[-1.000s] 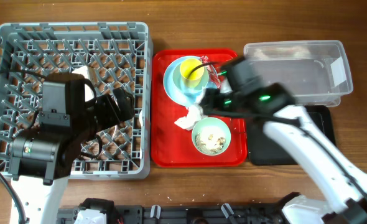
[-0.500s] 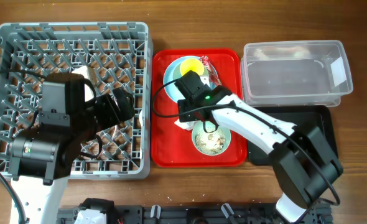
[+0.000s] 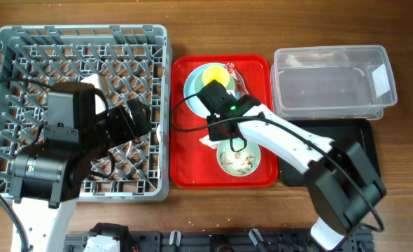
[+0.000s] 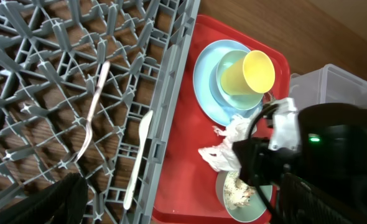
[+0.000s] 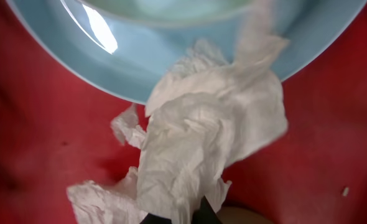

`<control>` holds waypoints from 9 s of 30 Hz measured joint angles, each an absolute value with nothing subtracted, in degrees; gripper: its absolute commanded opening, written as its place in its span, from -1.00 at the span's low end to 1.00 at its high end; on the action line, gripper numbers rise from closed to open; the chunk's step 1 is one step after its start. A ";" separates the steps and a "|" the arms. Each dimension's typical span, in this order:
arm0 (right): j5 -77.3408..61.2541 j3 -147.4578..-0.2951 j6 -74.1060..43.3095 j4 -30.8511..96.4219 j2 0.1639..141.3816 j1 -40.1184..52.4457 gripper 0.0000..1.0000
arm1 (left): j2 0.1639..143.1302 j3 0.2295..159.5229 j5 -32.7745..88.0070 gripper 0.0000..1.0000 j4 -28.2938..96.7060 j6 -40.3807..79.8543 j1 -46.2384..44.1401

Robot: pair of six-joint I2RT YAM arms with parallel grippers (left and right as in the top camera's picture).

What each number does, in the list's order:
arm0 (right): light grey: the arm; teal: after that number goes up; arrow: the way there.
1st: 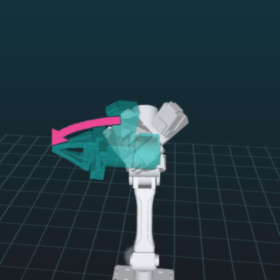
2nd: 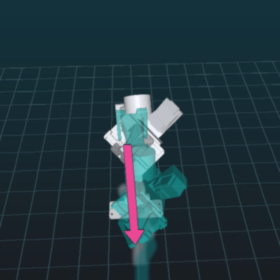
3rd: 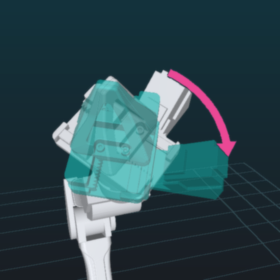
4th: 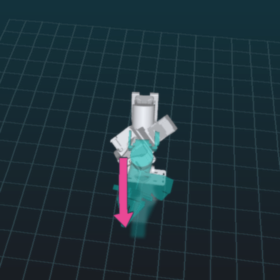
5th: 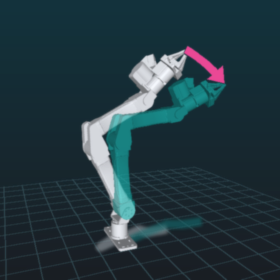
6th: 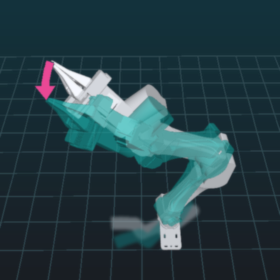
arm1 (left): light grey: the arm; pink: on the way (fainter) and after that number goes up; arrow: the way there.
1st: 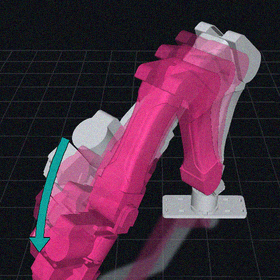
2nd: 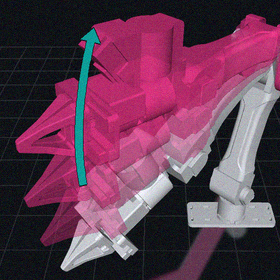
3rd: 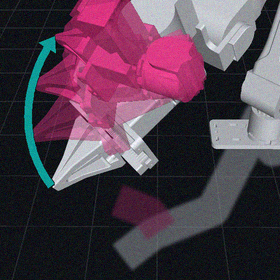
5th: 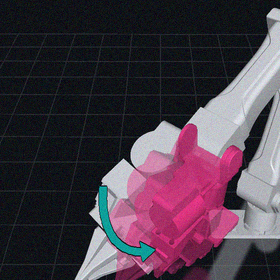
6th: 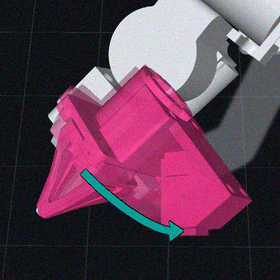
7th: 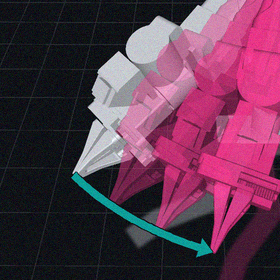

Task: Sort waste into correct bins and load items into the dishwasher rack
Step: 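Reach the right gripper to the tray and grasp the crumpled tissue, then carry the tissue to the clear bin and release it, then grasp the red wrapper from the blue plate with the right gripper, then drop the red wrapper into the clear bin, then grasp the rim of the green rice bowl with the right gripper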

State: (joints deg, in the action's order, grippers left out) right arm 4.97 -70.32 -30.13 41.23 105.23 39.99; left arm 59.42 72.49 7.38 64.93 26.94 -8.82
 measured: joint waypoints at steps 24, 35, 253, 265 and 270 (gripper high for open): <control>-9.21 -74.39 -26.15 41.21 85.95 22.79 -0.91 | 59.42 72.49 7.38 1.00 64.95 26.94 -8.82; 14.59 -66.48 -45.21 29.54 99.37 38.87 -0.10 | 59.42 72.49 7.38 1.00 64.90 26.94 -8.82; 18.52 -58.52 -42.17 46.57 93.65 60.93 -0.24 | 60.12 72.49 7.38 1.00 64.93 26.94 -8.82; 17.82 -55.31 -42.70 47.16 93.67 60.93 -0.41 | 60.12 72.49 7.38 1.00 64.93 26.94 -8.82; 16.05 -54.85 -42.85 47.16 93.69 60.93 -0.66 | 60.12 72.49 7.38 1.00 64.93 26.94 -8.82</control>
State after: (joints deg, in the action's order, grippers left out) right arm 16.05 -54.85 -42.85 47.16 93.69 60.93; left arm 60.12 72.49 7.38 64.93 26.94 -8.82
